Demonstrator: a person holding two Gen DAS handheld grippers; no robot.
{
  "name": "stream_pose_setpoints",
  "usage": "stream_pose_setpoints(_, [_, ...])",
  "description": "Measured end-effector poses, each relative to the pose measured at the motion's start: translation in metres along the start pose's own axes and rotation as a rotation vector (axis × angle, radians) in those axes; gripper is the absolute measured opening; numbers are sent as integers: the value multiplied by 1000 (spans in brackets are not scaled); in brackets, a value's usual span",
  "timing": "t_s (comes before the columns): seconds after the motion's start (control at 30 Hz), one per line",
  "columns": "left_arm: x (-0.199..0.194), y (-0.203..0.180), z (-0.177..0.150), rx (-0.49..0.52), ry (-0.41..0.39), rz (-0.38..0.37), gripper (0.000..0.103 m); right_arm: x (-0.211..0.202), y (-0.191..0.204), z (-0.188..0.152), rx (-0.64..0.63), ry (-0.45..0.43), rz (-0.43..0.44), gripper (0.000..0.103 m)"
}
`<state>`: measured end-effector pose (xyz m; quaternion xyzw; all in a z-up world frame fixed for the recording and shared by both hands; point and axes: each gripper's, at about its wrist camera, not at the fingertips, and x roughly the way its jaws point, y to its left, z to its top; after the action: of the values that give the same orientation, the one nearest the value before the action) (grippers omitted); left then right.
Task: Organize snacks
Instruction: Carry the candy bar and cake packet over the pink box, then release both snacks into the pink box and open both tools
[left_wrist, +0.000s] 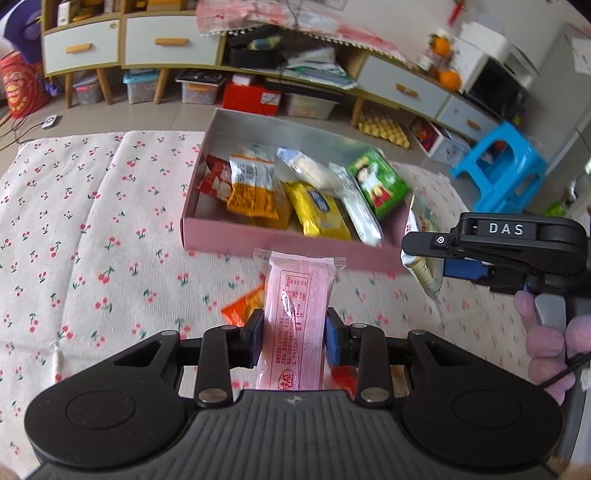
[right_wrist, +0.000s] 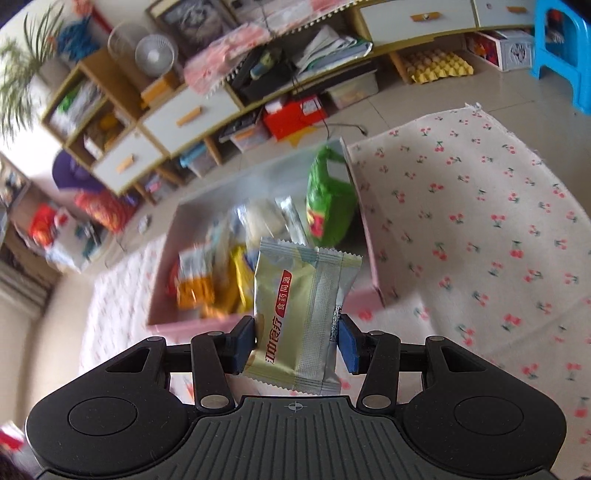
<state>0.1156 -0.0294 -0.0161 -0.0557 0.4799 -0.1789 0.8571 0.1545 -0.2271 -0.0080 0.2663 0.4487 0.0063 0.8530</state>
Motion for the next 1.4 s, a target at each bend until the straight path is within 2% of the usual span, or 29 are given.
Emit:
stream_pose_setpoints(0.17, [8, 7, 20, -27, -13, 31, 30, 12, -4, 12, 88, -50, 58, 46])
stream_pose_setpoints(0.27, [11, 11, 38, -11, -31, 87, 30, 20, -8, 15, 126, -68, 89, 46])
stream_pose_setpoints(0.5, [28, 18, 66, -17, -80, 114, 30, 43, -14, 17, 147, -79, 125, 47])
stream_pose_setpoints(0.73, [51, 20, 80, -89, -73, 83, 31, 56, -20, 19, 205, -77, 178, 47])
stream_pose_setpoints(1.17, [79, 1, 101, -61, -90, 96, 31, 64, -23, 17, 216, -42, 211, 50])
stream_pose_setpoints(1.2, [79, 1, 100, -60, -98, 96, 33, 63, -24, 17, 213, -46, 208, 50])
stream_pose_setpoints(1.23, [78, 1, 100, -56, -111, 99, 39, 63, -25, 18, 217, -45, 209, 50])
stream_pose_setpoints(1.27, [78, 2, 99, -53, -121, 106, 53, 63, -28, 18, 230, -40, 218, 51])
stream_pose_setpoints(1.33, [75, 3, 98, -50, -142, 125, 63, 63, -33, 20, 267, -28, 251, 62])
stream_pose_setpoints(1.4, [73, 5, 96, -46, -143, 136, 64, 62, -35, 21, 281, -25, 271, 67])
